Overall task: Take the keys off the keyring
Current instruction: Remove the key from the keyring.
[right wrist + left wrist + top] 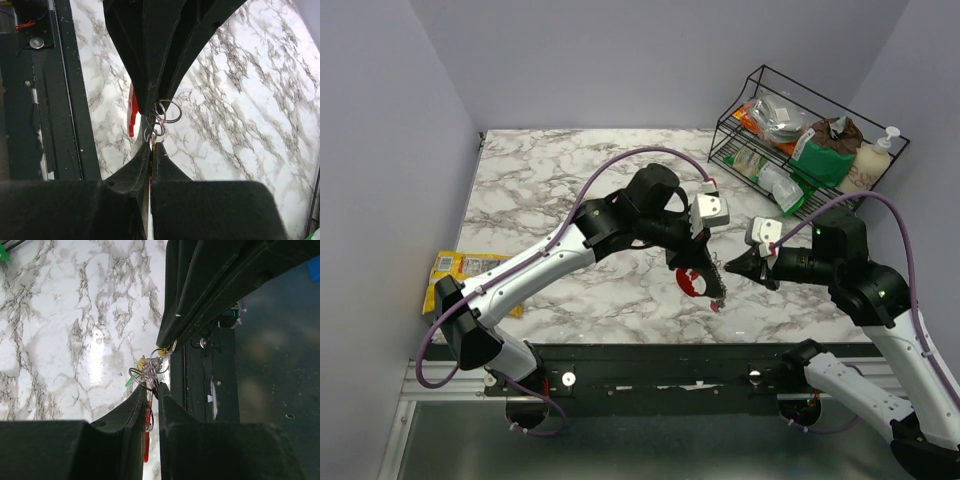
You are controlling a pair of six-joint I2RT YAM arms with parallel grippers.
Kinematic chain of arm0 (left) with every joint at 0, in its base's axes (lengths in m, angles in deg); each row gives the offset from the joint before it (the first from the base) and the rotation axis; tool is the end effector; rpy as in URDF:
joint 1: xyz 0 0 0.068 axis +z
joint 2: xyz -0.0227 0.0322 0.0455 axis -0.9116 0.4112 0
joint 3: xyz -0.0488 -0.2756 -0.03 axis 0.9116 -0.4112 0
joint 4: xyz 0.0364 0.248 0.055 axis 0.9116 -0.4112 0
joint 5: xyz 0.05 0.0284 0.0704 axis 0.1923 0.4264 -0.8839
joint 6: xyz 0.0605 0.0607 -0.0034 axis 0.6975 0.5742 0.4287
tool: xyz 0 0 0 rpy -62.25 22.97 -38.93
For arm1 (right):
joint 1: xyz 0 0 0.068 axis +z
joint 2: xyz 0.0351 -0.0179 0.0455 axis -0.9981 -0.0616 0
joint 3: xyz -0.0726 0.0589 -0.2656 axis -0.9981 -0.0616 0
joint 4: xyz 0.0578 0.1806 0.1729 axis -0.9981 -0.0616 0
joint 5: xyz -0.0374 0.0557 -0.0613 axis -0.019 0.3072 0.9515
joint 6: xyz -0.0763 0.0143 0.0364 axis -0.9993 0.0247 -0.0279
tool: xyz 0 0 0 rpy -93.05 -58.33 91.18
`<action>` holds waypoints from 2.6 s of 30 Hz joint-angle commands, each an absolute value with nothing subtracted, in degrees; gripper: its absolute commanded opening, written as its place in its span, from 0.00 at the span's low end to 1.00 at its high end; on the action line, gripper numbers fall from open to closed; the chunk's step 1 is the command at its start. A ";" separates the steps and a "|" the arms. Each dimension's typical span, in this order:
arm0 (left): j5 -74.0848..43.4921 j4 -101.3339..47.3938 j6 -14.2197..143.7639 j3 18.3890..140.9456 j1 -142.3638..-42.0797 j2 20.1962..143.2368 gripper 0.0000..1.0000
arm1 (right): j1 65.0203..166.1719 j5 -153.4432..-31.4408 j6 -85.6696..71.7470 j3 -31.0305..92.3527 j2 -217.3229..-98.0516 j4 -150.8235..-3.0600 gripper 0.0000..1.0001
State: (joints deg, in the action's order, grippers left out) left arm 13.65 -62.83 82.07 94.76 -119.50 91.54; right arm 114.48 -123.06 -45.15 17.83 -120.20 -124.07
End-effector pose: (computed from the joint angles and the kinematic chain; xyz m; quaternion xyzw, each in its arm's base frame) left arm 0.1694 -0.3086 0.3834 0.5456 0.6416 -0.4424 0.3080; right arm 0.1071 0.1100 0.3737 -0.5478 0.6224 0.2674 0.4910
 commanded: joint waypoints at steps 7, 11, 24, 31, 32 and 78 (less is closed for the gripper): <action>13.71 -61.77 81.45 94.16 -118.11 88.49 0.00 | 114.24 -121.36 -46.65 14.97 -119.85 -123.63 0.01; 13.97 -61.68 81.36 94.16 -118.02 88.23 0.00 | 114.24 -121.62 -46.82 14.00 -120.55 -122.93 0.01; 14.06 -61.59 81.27 94.07 -118.02 88.58 0.08 | 114.24 -124.27 -46.38 16.19 -122.31 -122.23 0.01; 12.74 -61.77 81.54 94.07 -118.02 89.01 0.24 | 114.24 -121.89 -46.65 18.92 -119.85 -123.10 0.01; 12.74 -61.77 81.45 94.07 -117.93 89.10 0.24 | 114.24 -121.89 -46.65 19.36 -119.59 -123.28 0.01; 26.01 -65.46 81.45 98.11 -120.21 95.61 0.77 | 114.24 -127.34 -43.40 20.51 -121.96 -122.14 0.01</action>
